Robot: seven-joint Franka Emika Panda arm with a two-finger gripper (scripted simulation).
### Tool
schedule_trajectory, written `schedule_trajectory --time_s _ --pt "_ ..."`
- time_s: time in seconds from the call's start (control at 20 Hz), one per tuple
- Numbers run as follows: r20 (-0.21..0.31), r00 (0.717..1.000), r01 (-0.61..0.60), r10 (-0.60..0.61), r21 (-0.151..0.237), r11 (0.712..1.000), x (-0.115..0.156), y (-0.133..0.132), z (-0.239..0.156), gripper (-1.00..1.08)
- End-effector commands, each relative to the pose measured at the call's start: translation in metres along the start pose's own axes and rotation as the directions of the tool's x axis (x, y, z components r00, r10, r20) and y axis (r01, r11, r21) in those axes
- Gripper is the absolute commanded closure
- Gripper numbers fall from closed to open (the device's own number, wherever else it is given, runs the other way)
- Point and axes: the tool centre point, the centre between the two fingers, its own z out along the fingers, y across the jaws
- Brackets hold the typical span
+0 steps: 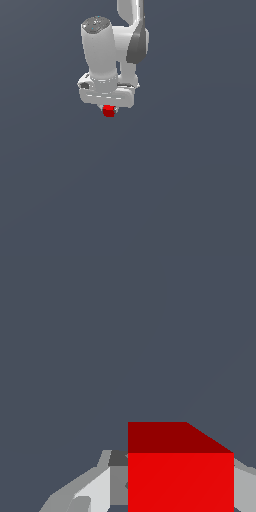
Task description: Pick up the red cube and move it to a goal position.
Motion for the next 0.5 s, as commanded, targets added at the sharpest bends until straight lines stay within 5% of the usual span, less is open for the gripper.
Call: schedule_trajectory --time_s 0.0,0.45 --pt "0.001 1.0 0.0 0.0 0.0 1.0 0.0 0.003 -0.024 1.08" --pt "0.001 1.0 0.0 0.0 0.0 1.0 0.004 0.011 -0.082 1.08"
